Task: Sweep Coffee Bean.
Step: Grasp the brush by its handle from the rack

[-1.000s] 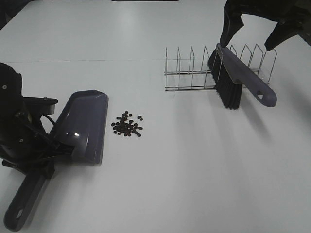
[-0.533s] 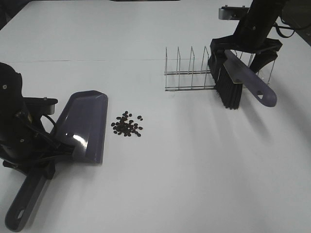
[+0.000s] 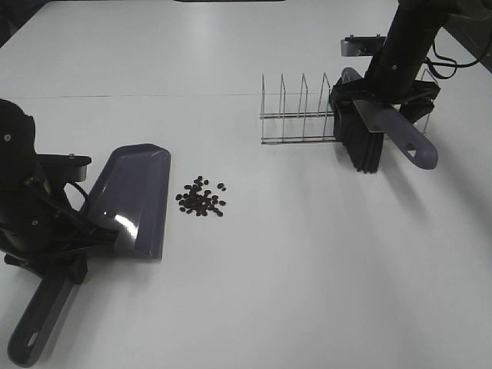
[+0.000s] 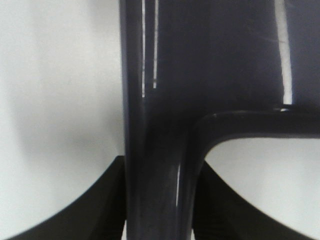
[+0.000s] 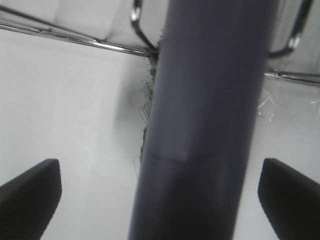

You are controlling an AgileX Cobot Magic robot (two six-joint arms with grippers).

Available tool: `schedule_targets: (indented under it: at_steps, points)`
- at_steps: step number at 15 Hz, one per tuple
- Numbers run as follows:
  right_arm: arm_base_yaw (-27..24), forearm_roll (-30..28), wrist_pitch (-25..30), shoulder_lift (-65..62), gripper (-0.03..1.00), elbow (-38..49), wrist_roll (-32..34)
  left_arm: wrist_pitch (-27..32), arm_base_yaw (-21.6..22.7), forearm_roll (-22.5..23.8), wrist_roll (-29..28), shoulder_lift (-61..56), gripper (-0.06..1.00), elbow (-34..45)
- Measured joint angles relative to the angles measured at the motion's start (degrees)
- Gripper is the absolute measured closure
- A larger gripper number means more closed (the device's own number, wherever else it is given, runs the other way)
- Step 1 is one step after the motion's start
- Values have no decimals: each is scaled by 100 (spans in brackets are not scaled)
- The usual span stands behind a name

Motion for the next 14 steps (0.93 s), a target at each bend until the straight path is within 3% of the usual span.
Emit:
schedule_targets:
  at_steps: [7, 9, 14]
  points:
    - [0, -11, 0, 57, -1, 0, 46, 0, 0, 0, 0, 0, 63, 0]
    - [0, -40, 0, 57, 5, 0, 63, 0, 0, 0, 0, 0, 63, 0]
    - [0, -201, 0, 57, 36, 0, 304, 0, 0, 0, 0, 0, 63, 0]
